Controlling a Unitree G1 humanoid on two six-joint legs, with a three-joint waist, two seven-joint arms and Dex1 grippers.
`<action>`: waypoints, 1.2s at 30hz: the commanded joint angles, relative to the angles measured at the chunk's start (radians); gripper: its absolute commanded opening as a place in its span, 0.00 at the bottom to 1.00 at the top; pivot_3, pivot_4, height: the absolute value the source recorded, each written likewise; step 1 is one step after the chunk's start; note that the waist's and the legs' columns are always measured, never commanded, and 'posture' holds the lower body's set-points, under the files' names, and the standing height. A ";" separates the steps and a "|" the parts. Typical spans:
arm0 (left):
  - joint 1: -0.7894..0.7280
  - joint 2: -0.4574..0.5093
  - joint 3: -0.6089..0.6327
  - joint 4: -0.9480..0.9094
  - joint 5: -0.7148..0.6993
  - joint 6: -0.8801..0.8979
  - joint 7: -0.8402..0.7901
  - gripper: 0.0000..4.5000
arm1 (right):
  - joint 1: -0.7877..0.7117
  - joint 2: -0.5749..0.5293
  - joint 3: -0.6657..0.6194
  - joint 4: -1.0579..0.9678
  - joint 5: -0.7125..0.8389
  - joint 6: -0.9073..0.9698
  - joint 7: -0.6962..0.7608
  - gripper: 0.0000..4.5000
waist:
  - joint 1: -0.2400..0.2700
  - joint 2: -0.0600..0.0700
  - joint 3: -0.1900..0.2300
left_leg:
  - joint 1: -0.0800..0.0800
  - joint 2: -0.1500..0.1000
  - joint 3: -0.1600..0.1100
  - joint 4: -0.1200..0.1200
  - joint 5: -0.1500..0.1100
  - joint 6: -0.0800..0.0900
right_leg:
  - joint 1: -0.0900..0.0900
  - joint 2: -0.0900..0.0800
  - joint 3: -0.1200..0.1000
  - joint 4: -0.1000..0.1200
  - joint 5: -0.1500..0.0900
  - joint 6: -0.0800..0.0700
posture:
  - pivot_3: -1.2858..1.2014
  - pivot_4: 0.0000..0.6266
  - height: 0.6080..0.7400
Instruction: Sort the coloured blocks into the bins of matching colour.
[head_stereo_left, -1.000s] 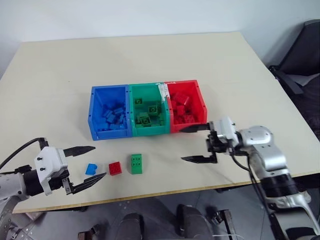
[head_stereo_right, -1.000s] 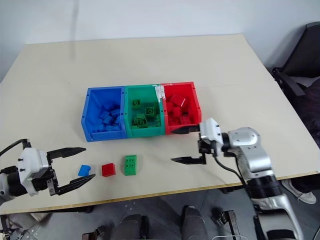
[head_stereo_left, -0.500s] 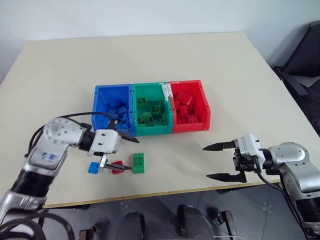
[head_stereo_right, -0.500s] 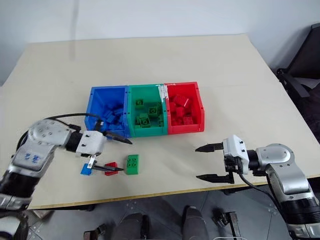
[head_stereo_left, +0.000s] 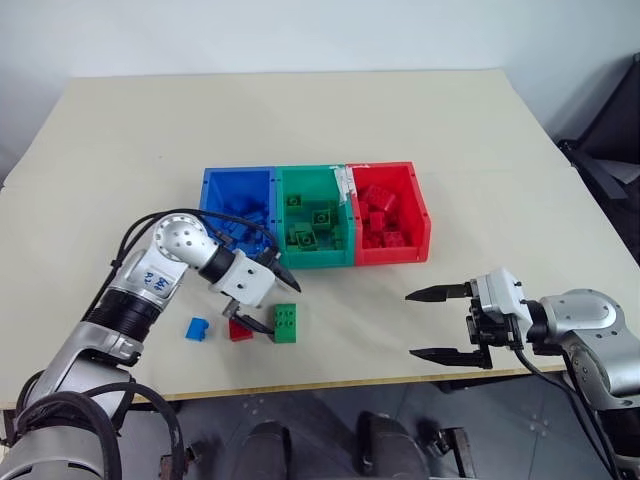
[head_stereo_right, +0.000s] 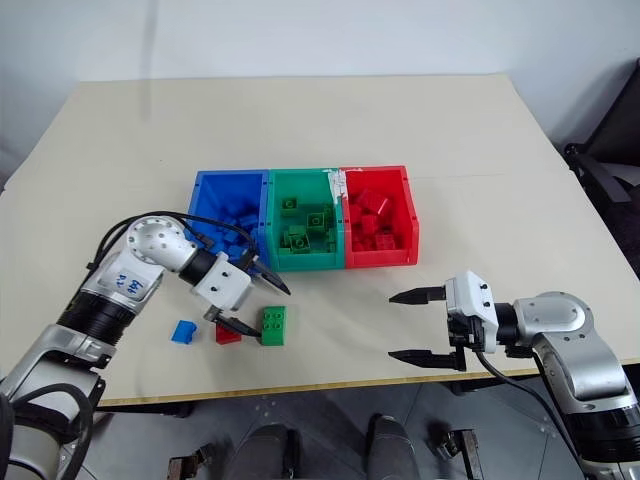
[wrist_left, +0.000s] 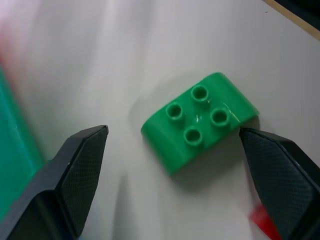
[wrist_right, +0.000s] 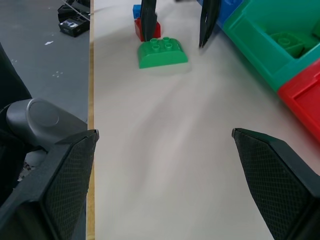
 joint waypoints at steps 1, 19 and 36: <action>-0.026 -0.006 -0.012 0.000 0.000 -0.024 -0.088 1.00 | -0.004 -0.005 -0.011 -0.026 0.016 0.000 -0.003 0.99 | 0.000 0.000 0.000 | 0.000 0.000 0.000 0.000 0.000 0.000 | 0.000 0.000 0.000 0.000 0.000 0.000 | 0.52 0.24 1.00; 0.004 -0.045 0.019 -0.080 -0.091 0.057 -0.021 0.33 | -0.021 0.022 -0.014 0.000 0.011 -0.026 -0.017 1.00 | 0.002 0.000 0.000 | 0.000 0.000 0.000 0.001 0.000 0.000 | 0.001 0.000 0.000 0.000 0.000 0.001 | 0.52 0.24 1.00; -0.035 -0.177 0.324 -0.179 -0.075 0.550 0.641 0.33 | 0.020 0.226 -0.248 -0.072 0.054 -0.109 -0.421 1.00 | 0.002 0.000 0.000 | 0.001 -0.001 -0.001 0.002 0.000 0.000 | 0.002 0.000 0.001 0.003 0.001 0.001 | 0.52 0.24 1.00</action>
